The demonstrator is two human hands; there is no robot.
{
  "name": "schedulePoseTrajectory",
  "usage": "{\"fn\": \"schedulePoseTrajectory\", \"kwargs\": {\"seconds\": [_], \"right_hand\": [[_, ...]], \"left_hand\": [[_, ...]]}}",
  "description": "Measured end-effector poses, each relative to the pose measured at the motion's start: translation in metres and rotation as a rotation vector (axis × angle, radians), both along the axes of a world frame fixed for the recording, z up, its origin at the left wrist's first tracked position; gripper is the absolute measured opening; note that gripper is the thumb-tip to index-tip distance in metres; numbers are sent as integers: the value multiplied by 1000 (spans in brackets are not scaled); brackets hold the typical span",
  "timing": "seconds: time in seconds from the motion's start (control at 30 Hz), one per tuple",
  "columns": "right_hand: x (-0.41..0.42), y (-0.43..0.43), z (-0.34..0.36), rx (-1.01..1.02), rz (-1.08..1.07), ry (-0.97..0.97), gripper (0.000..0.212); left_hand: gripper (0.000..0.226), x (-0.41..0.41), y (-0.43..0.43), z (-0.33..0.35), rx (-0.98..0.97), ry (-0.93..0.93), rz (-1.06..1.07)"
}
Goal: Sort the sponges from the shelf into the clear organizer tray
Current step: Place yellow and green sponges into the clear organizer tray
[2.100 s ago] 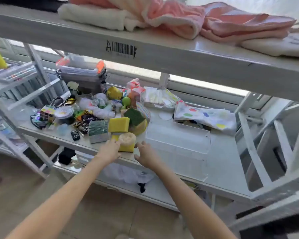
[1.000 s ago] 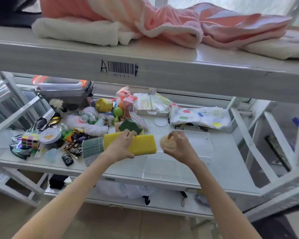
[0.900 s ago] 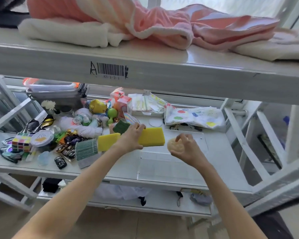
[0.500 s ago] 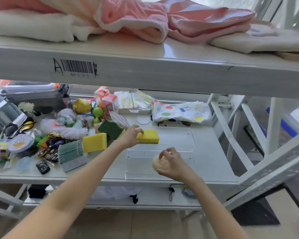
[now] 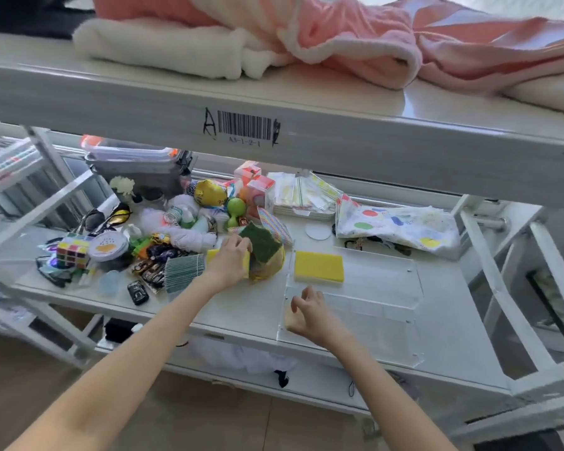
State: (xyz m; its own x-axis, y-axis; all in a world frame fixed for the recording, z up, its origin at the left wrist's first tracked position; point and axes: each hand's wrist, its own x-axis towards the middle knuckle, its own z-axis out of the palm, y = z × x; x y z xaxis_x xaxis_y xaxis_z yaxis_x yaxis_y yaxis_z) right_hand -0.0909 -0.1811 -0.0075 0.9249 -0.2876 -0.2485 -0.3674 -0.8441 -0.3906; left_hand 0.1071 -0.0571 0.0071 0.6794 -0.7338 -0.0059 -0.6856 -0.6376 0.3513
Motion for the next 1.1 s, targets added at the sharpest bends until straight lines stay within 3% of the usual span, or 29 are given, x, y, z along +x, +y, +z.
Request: {"fn": "schedulePoseTrajectory", "kwargs": {"seconds": [0.17, 0.23, 0.4, 0.6, 0.73, 1.1], "right_hand": [[4, 2, -6, -141, 56, 32, 40], [4, 2, -5, -160, 56, 17, 38], [3, -4, 6, -117, -4, -84, 31], [-4, -23, 24, -119, -61, -97, 30], [-18, -38, 30, -127, -98, -83, 30], [-99, -84, 29, -117, -262, -60, 28]], "left_hand": [[93, 7, 11, -10, 266, -7, -26], [100, 7, 8, -15, 316, -61, -29], [84, 8, 2, -18, 323, -178, -17], [89, -7, -14, 19, 271, -228, -102], [89, -34, -49, 54, 136, -112, -216], [86, -133, -205, 44, 139, -29, -555]]}}
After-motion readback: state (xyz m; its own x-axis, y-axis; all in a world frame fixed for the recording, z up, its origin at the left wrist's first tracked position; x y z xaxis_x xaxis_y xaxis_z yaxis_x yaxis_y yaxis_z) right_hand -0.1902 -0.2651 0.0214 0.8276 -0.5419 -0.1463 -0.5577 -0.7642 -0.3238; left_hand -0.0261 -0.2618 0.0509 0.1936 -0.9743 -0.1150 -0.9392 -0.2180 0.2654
